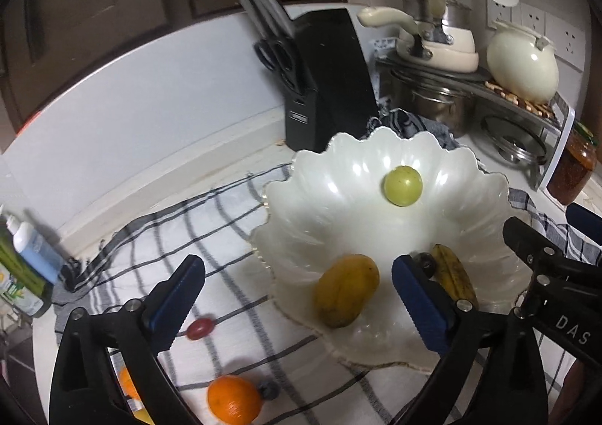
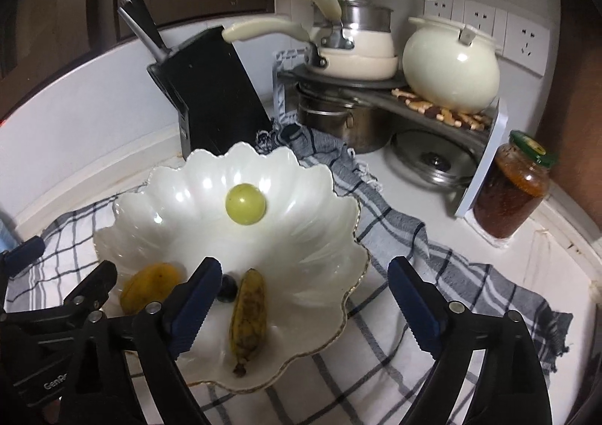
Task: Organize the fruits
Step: 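Carry the mango and banana into the white bowl and open both grippers, then lift both grippers away from the white bowl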
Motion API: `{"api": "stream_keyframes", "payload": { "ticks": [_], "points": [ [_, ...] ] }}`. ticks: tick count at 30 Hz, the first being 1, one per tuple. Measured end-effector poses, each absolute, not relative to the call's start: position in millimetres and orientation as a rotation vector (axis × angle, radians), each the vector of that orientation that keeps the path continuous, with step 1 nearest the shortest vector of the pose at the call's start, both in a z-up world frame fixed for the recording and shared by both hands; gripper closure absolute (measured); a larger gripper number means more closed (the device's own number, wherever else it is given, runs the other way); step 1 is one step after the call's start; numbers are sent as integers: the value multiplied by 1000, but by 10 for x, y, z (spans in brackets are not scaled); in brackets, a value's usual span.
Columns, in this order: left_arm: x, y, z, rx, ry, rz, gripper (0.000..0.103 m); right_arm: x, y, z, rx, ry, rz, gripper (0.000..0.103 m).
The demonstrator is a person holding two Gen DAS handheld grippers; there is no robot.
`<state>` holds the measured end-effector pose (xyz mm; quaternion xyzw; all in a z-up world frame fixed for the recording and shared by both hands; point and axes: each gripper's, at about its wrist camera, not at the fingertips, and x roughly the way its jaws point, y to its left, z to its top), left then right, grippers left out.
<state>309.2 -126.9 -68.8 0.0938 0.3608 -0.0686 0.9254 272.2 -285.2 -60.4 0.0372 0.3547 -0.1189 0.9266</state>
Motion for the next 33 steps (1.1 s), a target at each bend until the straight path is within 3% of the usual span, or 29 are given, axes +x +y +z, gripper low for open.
{"api": "stream_keyframes", "payload": {
  "ticks": [17, 33],
  "points": [
    [2492, -240, -323, 102, 687, 32, 0, 2373, -1912, -260, -5, 626, -118, 9],
    [2034, 388, -551, 52, 712, 121, 0, 2096, -1316, -495, -46, 652, -42, 9]
  ]
}}
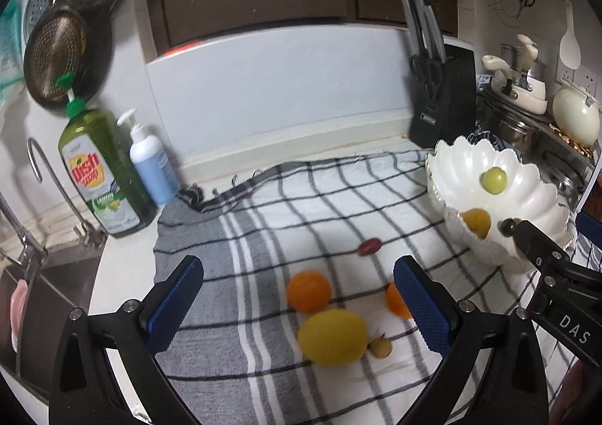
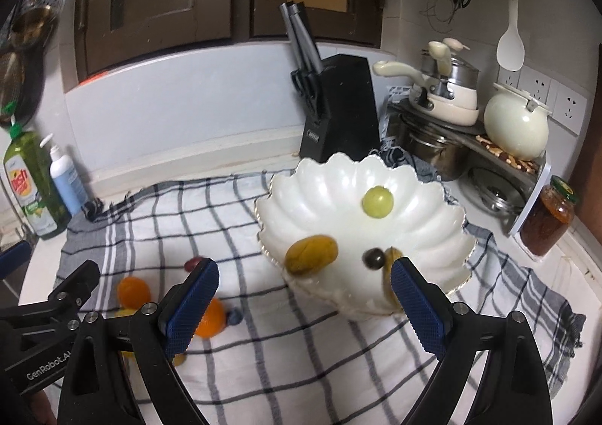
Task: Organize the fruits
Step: 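Lift both grippers away from the white bowl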
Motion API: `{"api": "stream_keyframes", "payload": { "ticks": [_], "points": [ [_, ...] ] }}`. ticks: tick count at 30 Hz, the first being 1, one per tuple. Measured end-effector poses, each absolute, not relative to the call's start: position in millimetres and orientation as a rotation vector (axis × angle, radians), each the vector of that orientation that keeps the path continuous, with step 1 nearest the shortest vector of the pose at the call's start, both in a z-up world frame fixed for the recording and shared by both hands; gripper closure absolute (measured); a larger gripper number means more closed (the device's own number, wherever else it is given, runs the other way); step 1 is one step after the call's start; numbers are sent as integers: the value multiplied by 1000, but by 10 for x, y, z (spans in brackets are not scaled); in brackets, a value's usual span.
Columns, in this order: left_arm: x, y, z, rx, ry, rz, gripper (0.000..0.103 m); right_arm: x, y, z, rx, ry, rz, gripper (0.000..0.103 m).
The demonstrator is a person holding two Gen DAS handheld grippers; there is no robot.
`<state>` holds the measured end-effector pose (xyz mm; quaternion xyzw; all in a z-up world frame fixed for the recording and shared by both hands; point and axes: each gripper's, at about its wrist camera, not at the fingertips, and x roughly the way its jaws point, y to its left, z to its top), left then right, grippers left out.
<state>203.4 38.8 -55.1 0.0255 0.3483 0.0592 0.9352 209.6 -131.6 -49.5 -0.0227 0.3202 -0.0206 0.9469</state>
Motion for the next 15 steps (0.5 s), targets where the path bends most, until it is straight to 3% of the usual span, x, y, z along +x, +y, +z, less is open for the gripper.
{"api": "stream_keyframes", "payload": {
  "ticks": [15],
  "points": [
    [1939, 398, -997, 23, 779, 74, 0, 1966, -1297, -891, -46, 696, -53, 9]
  ]
}}
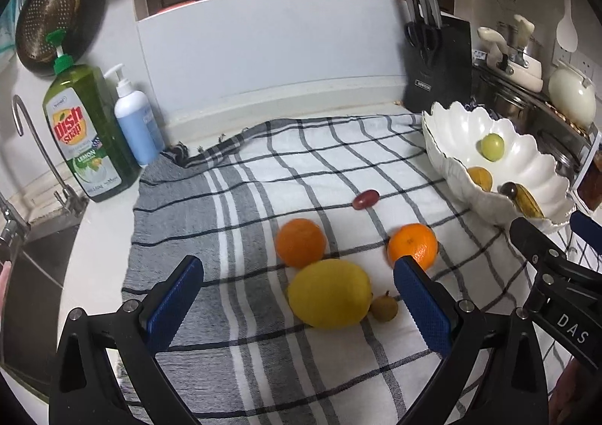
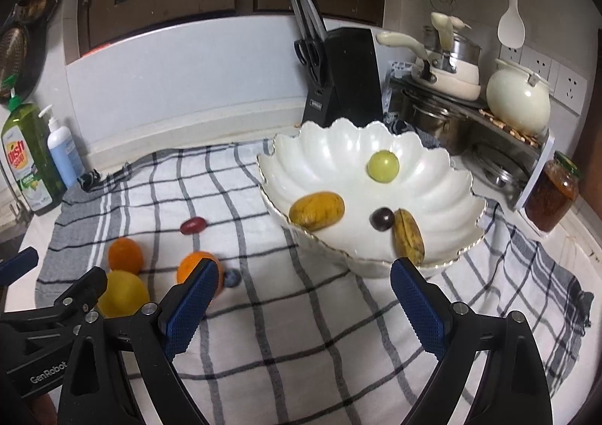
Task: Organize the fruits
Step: 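Lift both grippers away from the white bowl, then grasp the large yellow lemon with the left gripper while the right gripper grasps an orange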
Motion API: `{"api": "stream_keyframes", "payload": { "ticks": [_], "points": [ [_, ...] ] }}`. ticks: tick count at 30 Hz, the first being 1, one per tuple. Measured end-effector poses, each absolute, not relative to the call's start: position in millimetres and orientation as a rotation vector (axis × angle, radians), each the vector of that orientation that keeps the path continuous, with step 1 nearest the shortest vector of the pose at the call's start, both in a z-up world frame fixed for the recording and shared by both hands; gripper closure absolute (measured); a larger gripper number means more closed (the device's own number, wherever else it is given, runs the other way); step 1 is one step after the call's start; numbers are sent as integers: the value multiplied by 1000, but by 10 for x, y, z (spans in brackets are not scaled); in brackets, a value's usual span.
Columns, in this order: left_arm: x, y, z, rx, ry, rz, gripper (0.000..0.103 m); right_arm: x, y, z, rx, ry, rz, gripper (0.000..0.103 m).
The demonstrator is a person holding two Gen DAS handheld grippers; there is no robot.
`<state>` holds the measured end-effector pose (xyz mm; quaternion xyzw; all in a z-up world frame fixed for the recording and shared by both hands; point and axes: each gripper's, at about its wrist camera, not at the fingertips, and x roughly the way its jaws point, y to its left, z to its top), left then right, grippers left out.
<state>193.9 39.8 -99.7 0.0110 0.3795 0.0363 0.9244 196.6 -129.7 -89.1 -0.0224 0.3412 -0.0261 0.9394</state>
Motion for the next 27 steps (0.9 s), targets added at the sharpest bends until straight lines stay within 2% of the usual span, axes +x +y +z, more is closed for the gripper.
{"api": "stream_keyframes", "payload": {
  "ticks": [10, 16, 19, 24, 27],
  "points": [
    [2033, 316, -1253, 44, 819, 57, 1, 1965, -1343, -1064, -55, 711, -89, 9],
    [2098, 269, -1412, 53, 852, 45, 7, 1981, -1335, -1099, -62, 718, -92, 9],
    [2143, 268, -1480, 43, 866, 32, 14, 2000, -1325, -1130, -70, 728, -94, 9],
    [2192, 264, -1575, 31, 893, 4, 35, 2040, -1316, -1183, -74, 745, -95, 9],
    [2187, 244, -1574, 46, 888, 6, 36, 2045, -1319, -1198, -67, 750, -90, 10]
  ]
}}
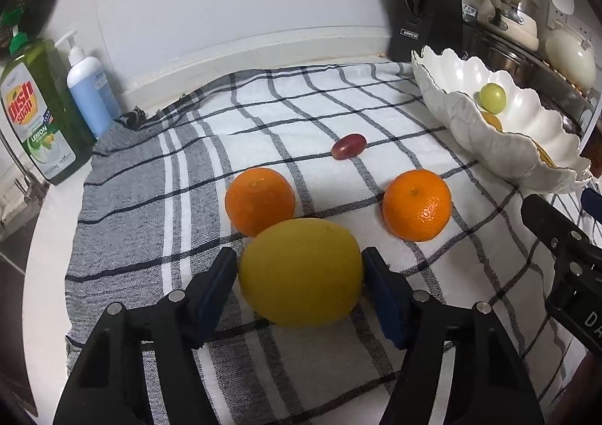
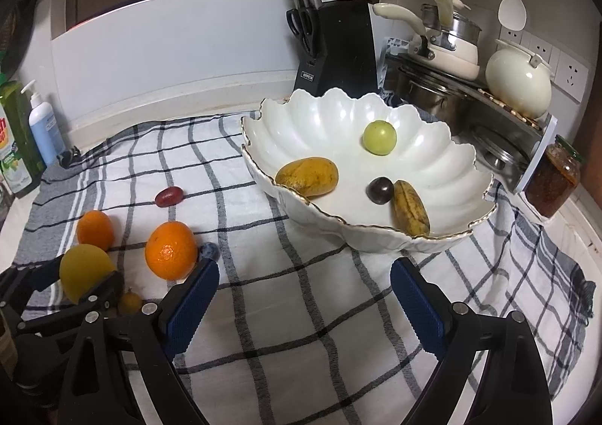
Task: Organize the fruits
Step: 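Grasp the large yellow lemon with the left gripper while the right gripper grasps an orange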
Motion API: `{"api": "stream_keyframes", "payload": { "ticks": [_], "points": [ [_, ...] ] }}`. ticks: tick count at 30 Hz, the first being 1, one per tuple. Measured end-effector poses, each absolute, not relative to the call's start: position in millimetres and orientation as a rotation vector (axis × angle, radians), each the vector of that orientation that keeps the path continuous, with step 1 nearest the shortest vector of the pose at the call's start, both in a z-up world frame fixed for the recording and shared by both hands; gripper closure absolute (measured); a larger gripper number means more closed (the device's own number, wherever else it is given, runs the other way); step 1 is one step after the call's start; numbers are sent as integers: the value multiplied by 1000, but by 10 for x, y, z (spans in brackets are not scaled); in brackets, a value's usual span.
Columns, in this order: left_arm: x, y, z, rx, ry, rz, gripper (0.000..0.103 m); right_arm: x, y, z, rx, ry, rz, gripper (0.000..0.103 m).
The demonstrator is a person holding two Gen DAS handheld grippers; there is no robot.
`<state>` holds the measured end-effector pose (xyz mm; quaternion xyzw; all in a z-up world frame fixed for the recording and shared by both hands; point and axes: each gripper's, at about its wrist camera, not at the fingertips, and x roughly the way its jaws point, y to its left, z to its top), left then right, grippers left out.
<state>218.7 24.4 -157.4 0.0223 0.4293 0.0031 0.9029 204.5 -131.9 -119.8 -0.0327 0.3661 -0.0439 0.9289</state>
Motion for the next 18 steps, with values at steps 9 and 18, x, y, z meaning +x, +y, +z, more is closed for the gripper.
{"api": "stream_keyframes", "payload": {
  "ticks": [9, 18],
  "points": [
    [2071, 356, -1490, 31, 872, 19, 39, 2049, -1182, -1140, -79, 729, -31, 10],
    [2013, 750, -1466, -31, 876, 76, 41, 2219, -745, -1225, -137, 775, 92, 12]
  ]
}}
